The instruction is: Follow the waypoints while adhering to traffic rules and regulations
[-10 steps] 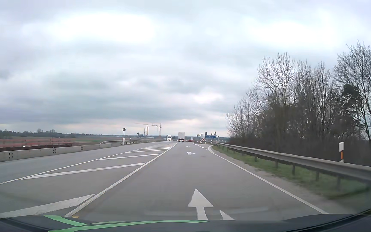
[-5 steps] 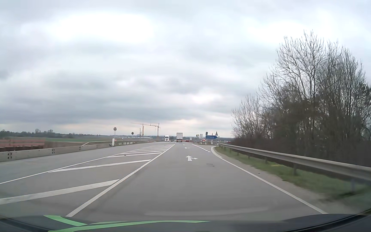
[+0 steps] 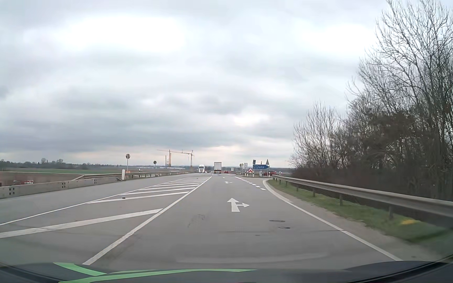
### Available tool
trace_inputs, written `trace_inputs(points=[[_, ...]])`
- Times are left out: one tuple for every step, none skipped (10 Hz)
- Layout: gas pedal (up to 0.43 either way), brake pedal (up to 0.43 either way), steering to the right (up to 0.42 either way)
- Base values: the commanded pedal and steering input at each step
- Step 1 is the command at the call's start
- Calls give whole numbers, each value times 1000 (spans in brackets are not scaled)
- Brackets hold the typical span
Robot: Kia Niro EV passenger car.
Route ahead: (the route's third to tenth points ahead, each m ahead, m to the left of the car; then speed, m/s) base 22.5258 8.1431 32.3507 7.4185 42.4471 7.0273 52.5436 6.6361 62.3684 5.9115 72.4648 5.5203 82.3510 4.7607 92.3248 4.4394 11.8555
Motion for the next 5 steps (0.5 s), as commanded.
trace_inputs(points=[[79, 0, 3], [79, 0, 2], [79, 0, 2], [79, 0, 1], [79, 0, 1]])
